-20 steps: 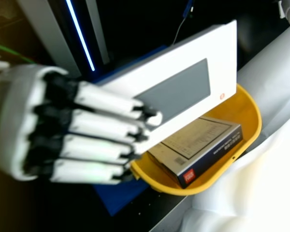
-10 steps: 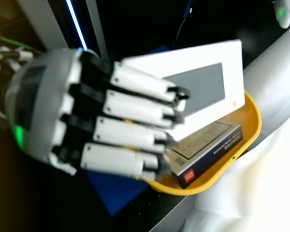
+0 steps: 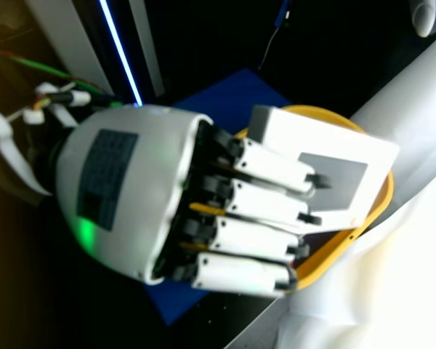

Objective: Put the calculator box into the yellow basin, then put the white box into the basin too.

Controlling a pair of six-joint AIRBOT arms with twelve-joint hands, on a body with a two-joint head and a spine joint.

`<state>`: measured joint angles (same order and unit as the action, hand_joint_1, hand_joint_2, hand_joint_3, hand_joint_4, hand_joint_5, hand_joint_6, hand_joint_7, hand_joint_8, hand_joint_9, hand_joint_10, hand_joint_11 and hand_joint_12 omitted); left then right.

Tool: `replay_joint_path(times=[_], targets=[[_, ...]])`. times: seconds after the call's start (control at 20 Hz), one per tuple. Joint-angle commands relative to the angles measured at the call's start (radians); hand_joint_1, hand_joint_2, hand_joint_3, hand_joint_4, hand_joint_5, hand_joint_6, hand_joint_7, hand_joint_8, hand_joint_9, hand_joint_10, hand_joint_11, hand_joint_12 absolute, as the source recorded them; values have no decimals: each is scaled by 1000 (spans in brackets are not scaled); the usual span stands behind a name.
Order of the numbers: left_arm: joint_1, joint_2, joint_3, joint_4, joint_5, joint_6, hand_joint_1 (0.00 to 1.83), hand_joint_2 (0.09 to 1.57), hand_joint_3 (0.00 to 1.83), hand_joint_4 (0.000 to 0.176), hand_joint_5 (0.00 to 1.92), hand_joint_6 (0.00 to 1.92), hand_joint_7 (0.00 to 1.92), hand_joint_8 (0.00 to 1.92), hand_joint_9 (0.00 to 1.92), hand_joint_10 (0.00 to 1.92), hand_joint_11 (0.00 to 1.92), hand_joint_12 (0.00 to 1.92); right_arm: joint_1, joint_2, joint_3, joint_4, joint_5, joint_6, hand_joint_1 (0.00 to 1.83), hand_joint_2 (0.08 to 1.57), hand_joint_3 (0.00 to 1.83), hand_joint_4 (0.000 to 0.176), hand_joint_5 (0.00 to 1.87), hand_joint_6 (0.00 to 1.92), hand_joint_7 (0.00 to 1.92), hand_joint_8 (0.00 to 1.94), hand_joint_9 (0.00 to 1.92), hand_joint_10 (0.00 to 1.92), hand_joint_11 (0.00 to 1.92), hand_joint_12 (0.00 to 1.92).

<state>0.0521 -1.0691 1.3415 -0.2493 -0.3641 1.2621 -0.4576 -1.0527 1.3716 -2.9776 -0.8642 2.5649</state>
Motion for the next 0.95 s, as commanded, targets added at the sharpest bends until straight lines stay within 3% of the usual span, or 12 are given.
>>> replay_joint_path(times=[0.0, 0.05, 0.3, 0.4, 0.45, 0.5, 0.65, 0.7, 0.75, 0.8, 0.85, 0.9], targets=[[-11, 3, -4, 11, -128, -6, 734, 1067, 0, 0, 687, 24, 496, 1, 264, 347, 0, 1431, 20, 3, 4, -34, -127, 9, 766, 742, 0, 119, 27, 5, 2, 1, 0, 3, 0, 14], [-10, 4, -4, 11, -129, -6, 717, 1070, 0, 0, 683, 11, 507, 1, 259, 425, 0, 1477, 20, 3, 5, -34, -127, 9, 707, 753, 0, 98, 5, 0, 0, 0, 0, 0, 0, 2], [-6, 9, -5, 10, -130, -12, 690, 1104, 3, 0, 643, 0, 509, 3, 213, 526, 0, 1437, 27, 4, -2, -34, -159, 10, 671, 747, 0, 75, 0, 0, 0, 0, 0, 0, 0, 0], [-4, 23, -13, 9, -132, -17, 684, 1085, 0, 0, 624, 2, 482, 0, 187, 515, 0, 1419, 26, 4, -5, -34, -192, 28, 693, 771, 0, 49, 0, 0, 0, 0, 0, 0, 0, 0], [-4, 33, -19, 6, -132, -20, 699, 1086, 0, 0, 669, 20, 454, 0, 119, 579, 0, 1449, 24, 5, -6, -34, -210, 60, 647, 784, 0, 61, 4, 2, 0, 0, 0, 0, 0, 0], [-4, 40, -23, 4, -132, -23, 758, 1100, 2, 0, 717, 38, 481, 10, 120, 639, 0, 1515, 12, 6, -6, -34, -224, 85, 632, 810, 3, 47, 16, 6, 0, 0, 0, 0, 0, 0], [-3, 48, -27, -2, -130, -26, 752, 1214, 12, 0, 646, 9, 484, 23, 92, 908, 0, 1661, -12, 7, -4, -34, -252, 145, 564, 836, 13, 45, 72, 24, 0, 0, 0, 0, 0, 0], [2, 51, -27, -8, -130, -26, 761, 1198, 2, 0, 656, 20, 482, 26, 54, 1011, 0, 1662, -25, 7, -5, -34, -275, 163, 592, 857, 21, 57, 124, 40, 4, 1, 2, 0, 25, 12], [6, 56, -27, -16, -130, -26, 794, 1178, 4, 0, 547, 356, 425, 4, 10, 944, 0, 1652, -42, 9, -5, -34, -302, 178, 585, 936, 0, 76, 147, 19, 69, 9, 65, 20, 4, 331], [8, 61, -27, -21, -132, -26, 790, 1168, 2, 0, 423, 659, 391, 9, 1, 914, 0, 1720, -64, 12, -5, -34, -326, 198, 539, 1025, 0, 64, 117, 6, 60, 3, 69, 16, 0, 510], [10, 66, -29, -21, -136, -26, 771, 1207, 16, 0, 354, 994, 319, 6, 0, 680, 0, 1703, -80, 16, -7, -34, -359, 218, 509, 1194, 19, 0, 287, 43, 227, 22, 195, 38, 0, 867], [11, 73, -34, -21, -141, -26, 728, 1227, 19, 0, 207, 936, 277, 1, 0, 630, 0, 1563, -88, 28, -24, -34, -385, 218, 650, 1218, 13, 0, 614, 172, 327, 42, 240, 46, 0, 918]])
